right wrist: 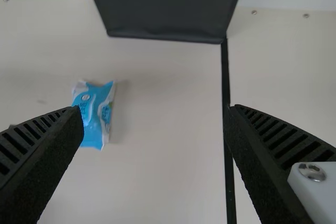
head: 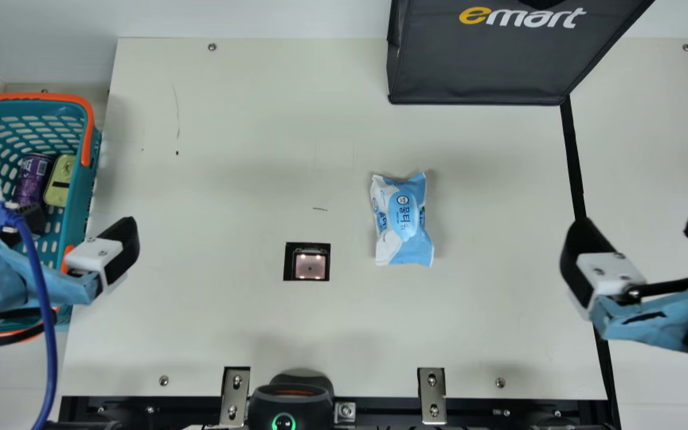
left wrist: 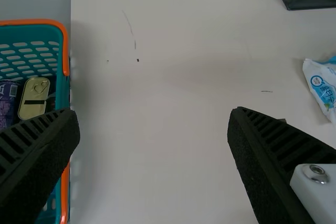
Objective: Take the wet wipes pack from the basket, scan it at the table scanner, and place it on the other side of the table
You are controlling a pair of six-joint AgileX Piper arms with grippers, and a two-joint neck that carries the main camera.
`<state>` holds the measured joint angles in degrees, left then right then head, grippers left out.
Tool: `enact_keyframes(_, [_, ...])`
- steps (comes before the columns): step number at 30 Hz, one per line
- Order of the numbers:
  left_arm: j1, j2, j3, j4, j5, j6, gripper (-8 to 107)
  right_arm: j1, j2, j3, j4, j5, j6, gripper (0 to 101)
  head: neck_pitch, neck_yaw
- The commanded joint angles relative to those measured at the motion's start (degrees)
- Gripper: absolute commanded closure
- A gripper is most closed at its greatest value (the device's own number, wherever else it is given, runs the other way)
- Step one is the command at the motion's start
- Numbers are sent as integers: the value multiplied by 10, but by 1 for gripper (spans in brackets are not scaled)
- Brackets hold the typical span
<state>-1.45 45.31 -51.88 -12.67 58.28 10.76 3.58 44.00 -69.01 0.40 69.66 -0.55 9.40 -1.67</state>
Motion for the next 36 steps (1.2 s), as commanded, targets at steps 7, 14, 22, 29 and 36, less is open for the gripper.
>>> enact_keyframes(7, [0,0,0,0,0,0,9,80,45,39,30,2,13,6,-15,1])
enact_keyframes(14, [0,0,0,0,0,0,9,53,101,32,77,2,-48,6,-15,1])
enact_keyframes(22, [0,0,0,0,0,0,9,31,177,36,113,-15,-104,6,-15,1])
enact_keyframes(29, [0,0,0,0,0,0,9,58,246,49,112,-49,-103,6,-15,1])
enact_keyframes(36, [0,0,0,0,0,0,9,100,307,53,105,-77,-68,6,-15,1])
